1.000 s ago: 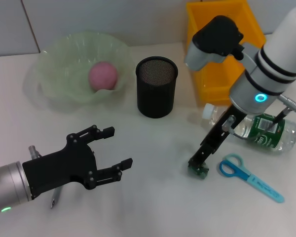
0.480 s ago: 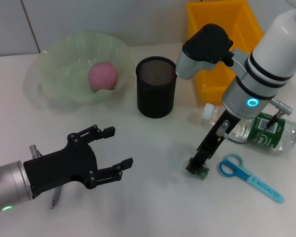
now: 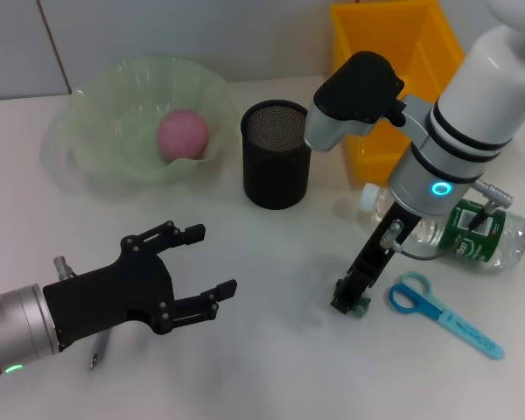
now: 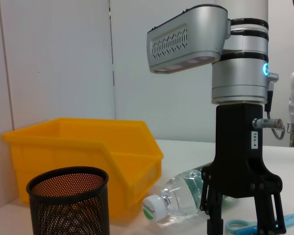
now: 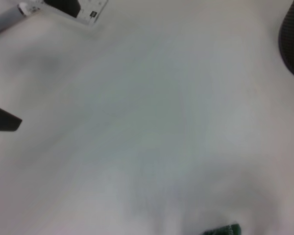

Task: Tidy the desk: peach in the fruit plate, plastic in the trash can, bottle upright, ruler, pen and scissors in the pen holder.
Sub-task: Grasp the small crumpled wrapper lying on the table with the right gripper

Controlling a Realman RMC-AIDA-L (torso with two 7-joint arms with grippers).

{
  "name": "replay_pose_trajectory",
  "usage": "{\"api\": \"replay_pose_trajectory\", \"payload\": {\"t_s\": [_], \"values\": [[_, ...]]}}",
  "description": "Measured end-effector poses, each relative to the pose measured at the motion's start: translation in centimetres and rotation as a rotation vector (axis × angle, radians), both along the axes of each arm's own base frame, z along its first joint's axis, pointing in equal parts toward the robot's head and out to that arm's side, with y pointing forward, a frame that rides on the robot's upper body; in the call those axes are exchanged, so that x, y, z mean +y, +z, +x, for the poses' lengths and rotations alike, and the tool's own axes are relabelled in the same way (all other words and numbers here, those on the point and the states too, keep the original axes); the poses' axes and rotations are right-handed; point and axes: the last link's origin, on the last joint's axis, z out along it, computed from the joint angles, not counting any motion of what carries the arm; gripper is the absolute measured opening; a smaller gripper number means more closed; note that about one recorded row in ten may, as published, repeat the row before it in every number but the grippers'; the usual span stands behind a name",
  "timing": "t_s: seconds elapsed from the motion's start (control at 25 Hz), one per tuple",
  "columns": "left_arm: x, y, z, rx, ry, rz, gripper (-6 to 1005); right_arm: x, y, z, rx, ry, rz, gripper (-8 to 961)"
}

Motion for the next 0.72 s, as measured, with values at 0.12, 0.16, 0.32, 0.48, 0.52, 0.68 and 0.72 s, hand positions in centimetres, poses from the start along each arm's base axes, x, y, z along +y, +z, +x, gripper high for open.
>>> {"api": "replay_pose_trajectory", "payload": {"t_s": [0.12,0.16,0.32,0.48,0.52,0.68,0.72], "values": [[-0.02,0.0,-0.02,0.0,0.001,0.0,810,-0.01,-0.08,0.18,-0.001,-0.007,0.002,841],[-0.04,-0.01,-0.04,0.0,0.001,-0.001,810,-0.02,-0.1,0.22,-0.002,-0.009,0.001,841],[-0.05,0.0,-0.06,0.001,0.001,-0.001,809,-0.06,-0.24,0.22,-0.009,-0.007,-0.002,836],[-0.14,-0.08,-0.04,0.003,-0.003,-0.008,808,0.08,-0.32,0.09,-0.009,-0.014,0.011,818],[-0.14,-0.08,-0.04,0.003,-0.003,-0.008,808,0.08,-0.32,0.09,-0.009,-0.014,0.011,780],[-0.21,-0.18,0.0,0.006,-0.007,-0.014,807,0.18,-0.61,0.24,-0.019,-0.018,0.006,628],[-0.21,-0.18,0.0,0.006,-0.007,-0.014,807,0.18,-0.61,0.24,-0.019,-0.018,0.006,624]]}}
